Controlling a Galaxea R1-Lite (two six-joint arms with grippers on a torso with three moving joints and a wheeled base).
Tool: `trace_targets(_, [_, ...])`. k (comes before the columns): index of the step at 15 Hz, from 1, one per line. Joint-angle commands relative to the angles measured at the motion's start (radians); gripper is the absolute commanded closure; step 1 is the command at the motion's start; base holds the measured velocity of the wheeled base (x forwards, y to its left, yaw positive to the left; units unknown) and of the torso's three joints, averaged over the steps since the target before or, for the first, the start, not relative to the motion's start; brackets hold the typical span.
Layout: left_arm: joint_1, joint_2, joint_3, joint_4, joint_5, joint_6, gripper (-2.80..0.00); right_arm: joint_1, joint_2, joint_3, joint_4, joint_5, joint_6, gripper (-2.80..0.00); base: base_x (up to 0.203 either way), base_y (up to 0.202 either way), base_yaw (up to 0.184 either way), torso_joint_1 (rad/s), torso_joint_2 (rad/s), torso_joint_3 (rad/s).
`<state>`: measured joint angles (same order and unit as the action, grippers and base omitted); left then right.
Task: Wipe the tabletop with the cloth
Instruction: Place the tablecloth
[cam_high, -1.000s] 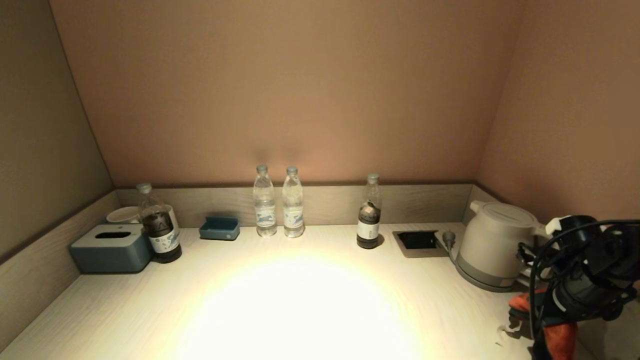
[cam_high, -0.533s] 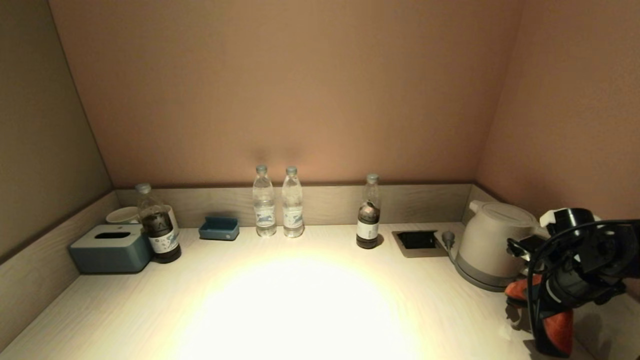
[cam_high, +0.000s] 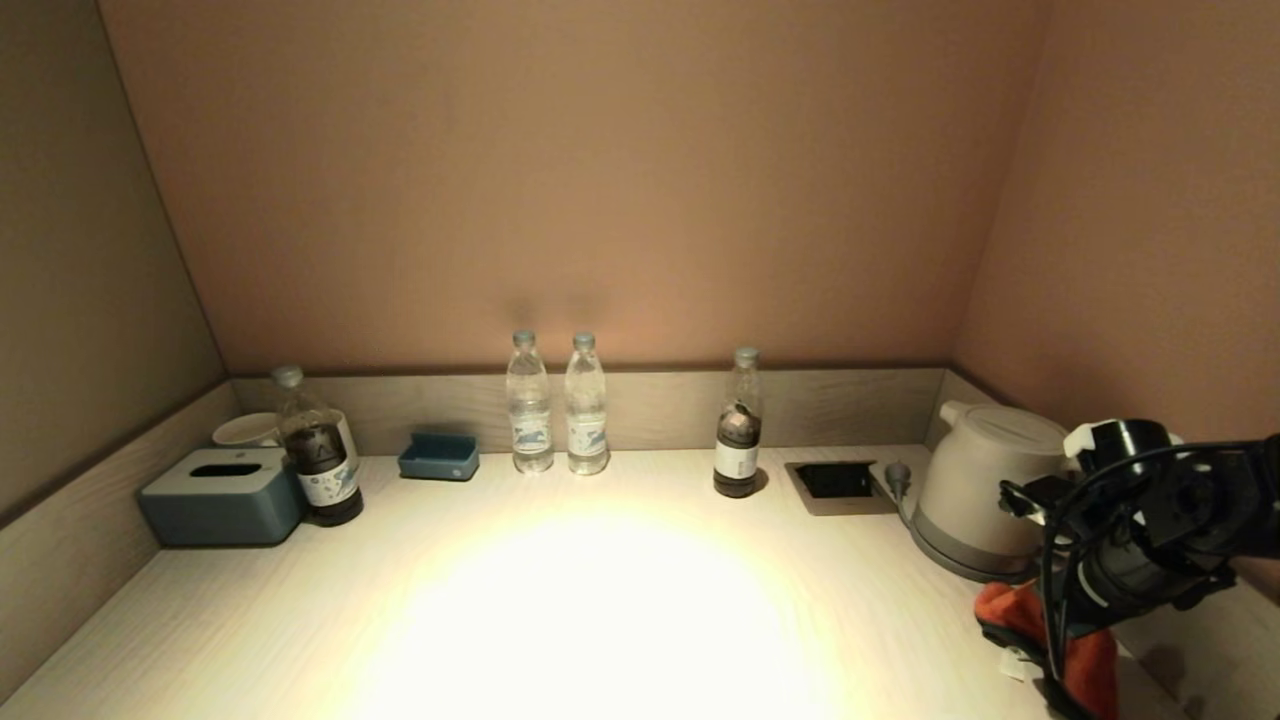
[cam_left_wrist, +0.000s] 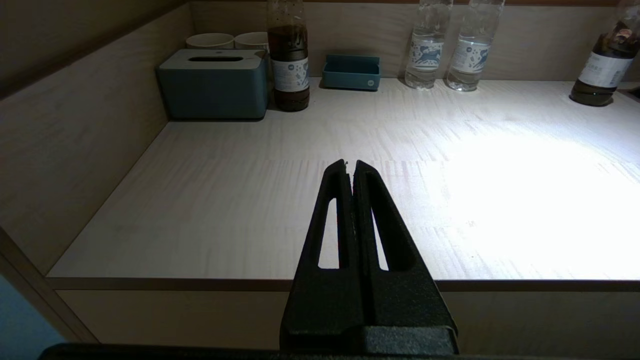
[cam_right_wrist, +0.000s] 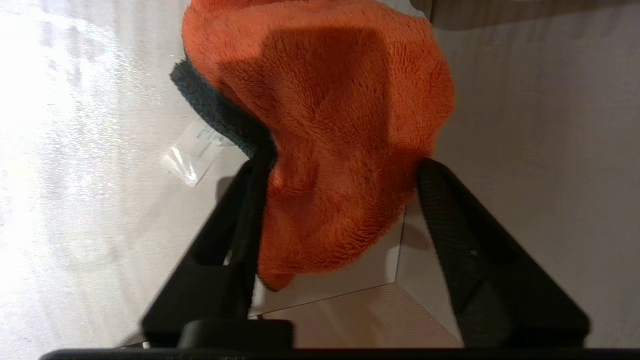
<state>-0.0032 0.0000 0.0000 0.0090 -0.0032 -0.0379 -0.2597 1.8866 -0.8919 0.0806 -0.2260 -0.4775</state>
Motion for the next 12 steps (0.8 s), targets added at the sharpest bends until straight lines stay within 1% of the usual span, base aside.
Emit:
trace_targets(1, [0.0, 0.0, 0.0, 0.0, 0.0, 0.0, 0.0, -0.001, -0.009, -0.002, 0.002, -0.001, -0.001, -2.8, 0.0, 0.0, 0.0, 0.0, 0.0, 0.0])
trace_targets(3, [0.0, 0.0, 0.0, 0.0, 0.0, 0.0, 0.0, -0.001, -0.051, -0.002, 0.004, 0.005, -0.001, -2.8, 0.0, 0.0, 0.0, 0.0, 0.0, 0.0])
trace_targets(7, [0.0, 0.0, 0.0, 0.0, 0.0, 0.0, 0.0, -0.004, -0.137, -0.002, 0.01, 0.064, -0.002, -2.8, 0.0, 0.0, 0.0, 0.0, 0.0, 0.0])
trace_targets(9, [0.0, 0.0, 0.0, 0.0, 0.0, 0.0, 0.0, -0.004, -0.202, -0.008, 0.009, 0.116, -0.002, -2.8, 0.0, 0.0, 0.0, 0.0, 0.0, 0.0])
trace_targets(11, [0.0, 0.0, 0.0, 0.0, 0.0, 0.0, 0.0, -0.004, -0.267, -0.024, 0.01, 0.2, 0.003, -2.8, 0.0, 0.0, 0.0, 0.0, 0.0, 0.0])
trace_targets(12, [0.0, 0.0, 0.0, 0.0, 0.0, 0.0, 0.0, -0.004, -0.276, -0.026, 0.01, 0.216, 0.01, -2.8, 0.0, 0.0, 0.0, 0.0, 0.0, 0.0])
